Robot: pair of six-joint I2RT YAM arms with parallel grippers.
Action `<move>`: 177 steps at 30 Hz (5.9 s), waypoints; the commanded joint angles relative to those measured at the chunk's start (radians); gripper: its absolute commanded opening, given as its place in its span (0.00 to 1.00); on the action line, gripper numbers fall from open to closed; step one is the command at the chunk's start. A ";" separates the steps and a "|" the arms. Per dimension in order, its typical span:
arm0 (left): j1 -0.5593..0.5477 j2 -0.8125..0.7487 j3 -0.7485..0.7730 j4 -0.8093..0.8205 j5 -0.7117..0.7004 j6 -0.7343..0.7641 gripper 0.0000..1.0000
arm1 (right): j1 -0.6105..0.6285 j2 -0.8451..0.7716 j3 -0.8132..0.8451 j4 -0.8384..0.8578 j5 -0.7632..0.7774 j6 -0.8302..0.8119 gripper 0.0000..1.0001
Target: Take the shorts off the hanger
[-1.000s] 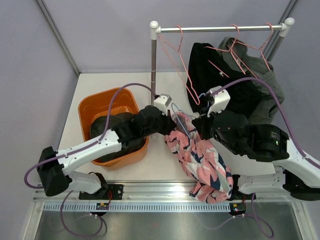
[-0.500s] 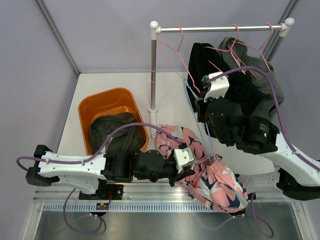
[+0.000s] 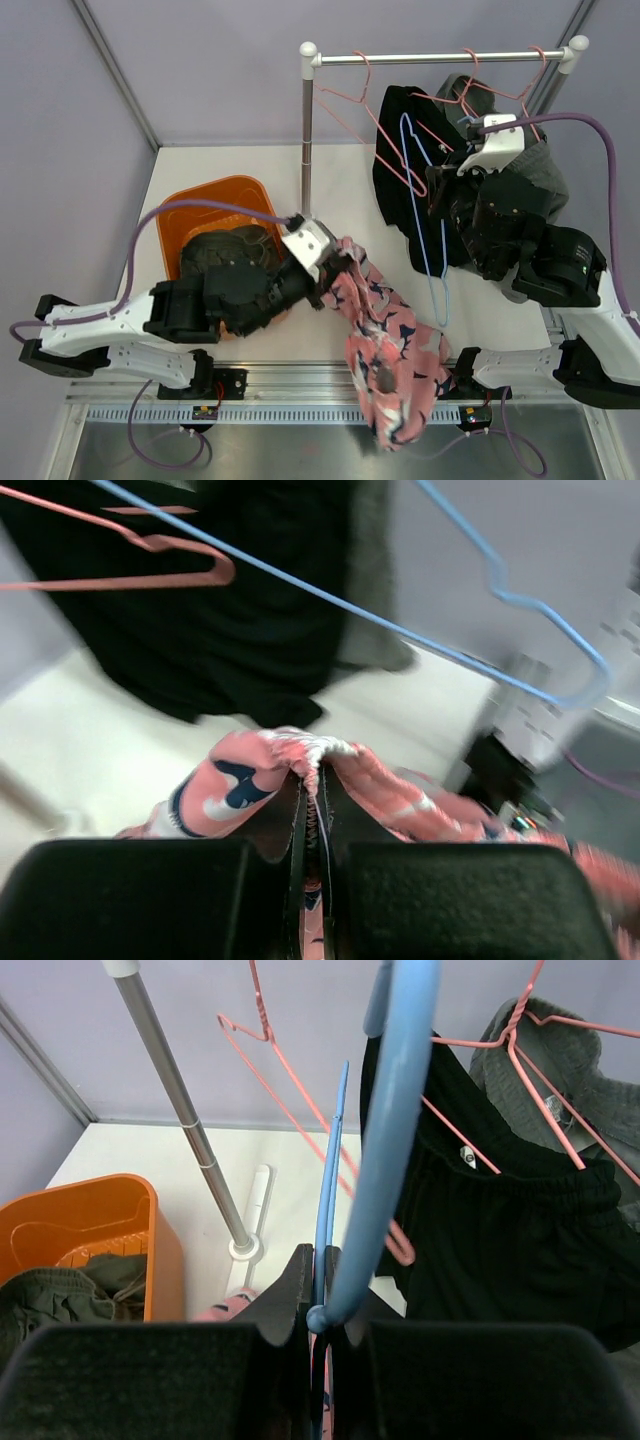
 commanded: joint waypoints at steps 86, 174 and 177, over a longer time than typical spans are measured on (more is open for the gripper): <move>1.613 -0.517 -0.346 -0.105 0.868 -0.457 0.99 | -0.434 0.038 -0.112 0.136 -0.590 -0.099 0.00; 1.527 -0.770 -0.667 -0.167 0.852 -0.259 0.99 | -0.950 0.368 -0.077 0.603 -0.775 -0.024 0.69; 1.526 -0.770 -0.667 -0.167 0.849 -0.259 0.99 | -0.950 0.411 -0.047 0.580 -0.802 -0.018 0.68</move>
